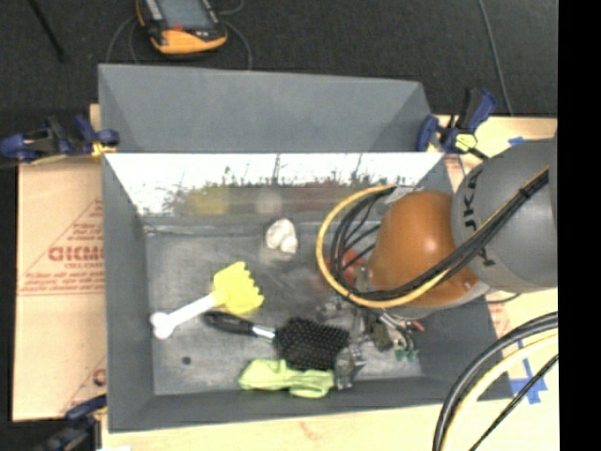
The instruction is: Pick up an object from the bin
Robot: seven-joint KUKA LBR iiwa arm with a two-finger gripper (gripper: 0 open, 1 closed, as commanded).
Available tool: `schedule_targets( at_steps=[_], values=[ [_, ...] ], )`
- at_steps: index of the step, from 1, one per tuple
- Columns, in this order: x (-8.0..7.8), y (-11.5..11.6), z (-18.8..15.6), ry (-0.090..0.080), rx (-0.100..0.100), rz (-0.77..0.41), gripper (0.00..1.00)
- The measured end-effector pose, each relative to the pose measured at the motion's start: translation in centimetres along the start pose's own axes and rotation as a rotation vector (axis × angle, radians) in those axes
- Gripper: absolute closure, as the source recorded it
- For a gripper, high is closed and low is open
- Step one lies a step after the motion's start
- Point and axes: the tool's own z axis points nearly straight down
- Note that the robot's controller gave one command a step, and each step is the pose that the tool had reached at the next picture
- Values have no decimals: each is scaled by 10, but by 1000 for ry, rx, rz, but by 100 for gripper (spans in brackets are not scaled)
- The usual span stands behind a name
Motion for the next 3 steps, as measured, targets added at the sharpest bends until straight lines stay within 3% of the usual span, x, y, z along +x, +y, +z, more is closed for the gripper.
schedule_targets(
  at_steps=[1, 2, 3],
  values=[
    [-1, 19, 22, -14, 2, 268, 0],
    [-7, 22, 27, -5, 4, 183, 100],
    [-7, 22, 27, -5, 4, 183, 100]
  ],
)
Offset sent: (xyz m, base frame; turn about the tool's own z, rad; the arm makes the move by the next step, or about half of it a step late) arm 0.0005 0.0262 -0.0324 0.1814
